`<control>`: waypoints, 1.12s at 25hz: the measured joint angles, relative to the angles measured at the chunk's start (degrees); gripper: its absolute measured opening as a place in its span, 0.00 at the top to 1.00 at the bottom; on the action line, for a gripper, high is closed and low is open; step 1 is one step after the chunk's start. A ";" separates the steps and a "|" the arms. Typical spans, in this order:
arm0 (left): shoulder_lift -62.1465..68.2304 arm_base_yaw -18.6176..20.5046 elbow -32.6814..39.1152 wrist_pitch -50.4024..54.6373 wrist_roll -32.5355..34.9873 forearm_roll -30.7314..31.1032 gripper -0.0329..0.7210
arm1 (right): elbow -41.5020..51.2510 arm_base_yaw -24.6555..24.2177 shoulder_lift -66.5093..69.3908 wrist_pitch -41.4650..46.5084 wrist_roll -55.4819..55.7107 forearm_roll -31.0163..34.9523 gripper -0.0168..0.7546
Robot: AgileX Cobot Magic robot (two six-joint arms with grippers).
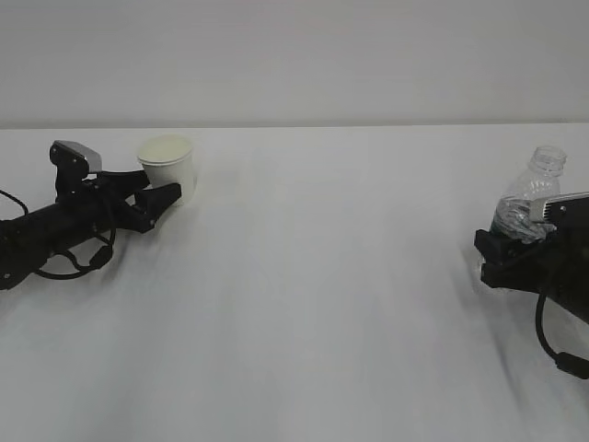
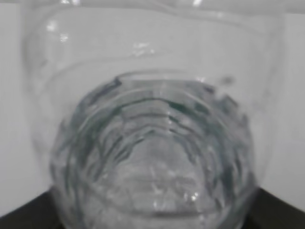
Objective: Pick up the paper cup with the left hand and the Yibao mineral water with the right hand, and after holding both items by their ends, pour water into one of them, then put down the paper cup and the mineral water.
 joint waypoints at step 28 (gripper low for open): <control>0.00 -3.48 -1.44 0.13 -0.24 -5.75 0.04 | 0.00 0.00 0.00 0.00 0.00 0.00 0.40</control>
